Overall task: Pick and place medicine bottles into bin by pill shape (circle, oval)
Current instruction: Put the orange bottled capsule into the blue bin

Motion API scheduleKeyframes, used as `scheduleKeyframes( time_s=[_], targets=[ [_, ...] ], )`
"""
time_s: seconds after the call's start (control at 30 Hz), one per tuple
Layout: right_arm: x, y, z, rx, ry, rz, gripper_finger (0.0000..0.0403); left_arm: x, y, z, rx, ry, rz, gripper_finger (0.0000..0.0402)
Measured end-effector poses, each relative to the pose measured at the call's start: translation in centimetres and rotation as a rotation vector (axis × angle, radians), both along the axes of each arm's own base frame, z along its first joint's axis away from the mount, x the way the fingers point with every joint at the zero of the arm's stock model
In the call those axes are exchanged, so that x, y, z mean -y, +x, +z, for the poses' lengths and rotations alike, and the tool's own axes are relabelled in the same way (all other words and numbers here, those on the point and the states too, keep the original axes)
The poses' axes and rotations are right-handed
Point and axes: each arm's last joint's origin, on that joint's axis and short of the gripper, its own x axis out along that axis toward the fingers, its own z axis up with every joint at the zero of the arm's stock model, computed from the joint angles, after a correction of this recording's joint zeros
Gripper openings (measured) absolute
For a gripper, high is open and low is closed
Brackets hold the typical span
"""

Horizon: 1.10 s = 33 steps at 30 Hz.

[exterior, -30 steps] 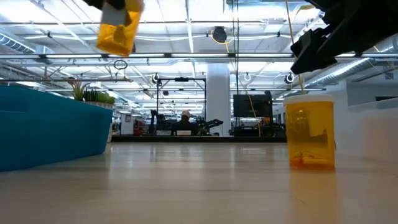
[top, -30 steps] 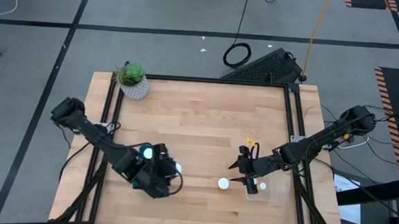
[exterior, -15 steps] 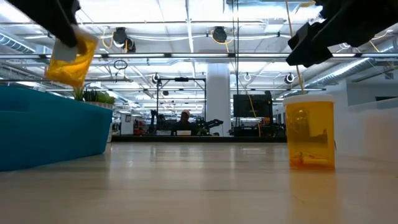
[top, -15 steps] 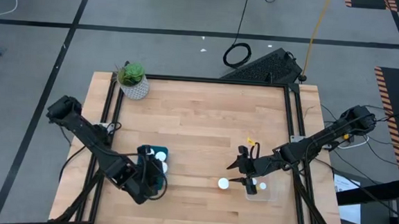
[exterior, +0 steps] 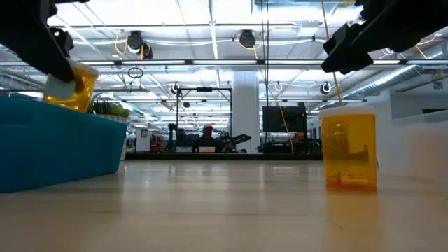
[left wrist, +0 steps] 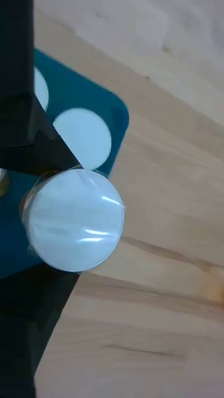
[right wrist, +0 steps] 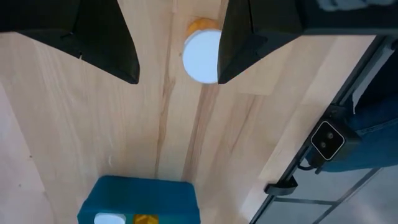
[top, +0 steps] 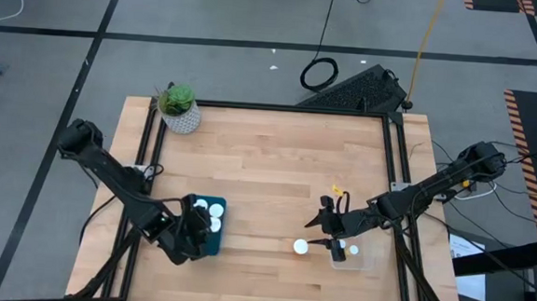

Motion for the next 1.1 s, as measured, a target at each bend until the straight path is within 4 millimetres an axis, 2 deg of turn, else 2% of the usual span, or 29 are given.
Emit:
scheduleKeyframes(
  time_s=[0.33, 0.63, 1.1],
  targets=[
    [0.0, 0.0, 0.0, 0.006, -0.025, 0.012, 0.0212, -0.3, -0.5, -2.7, 0.032, -0.048, -0.005, 0.0212],
    [0.0, 0.0, 0.0, 0.006, -0.026, 0.012, 0.0212, -0.6, -1.0, -3.8, 0.008, -0.048, -0.025, 0.0212],
    [0.0, 0.0, 0.0, 0.007, -0.025, 0.012, 0.0212, -1.1, -1.5, -4.7, -0.019, -0.019, -0.031, 0.0267]
  ],
)
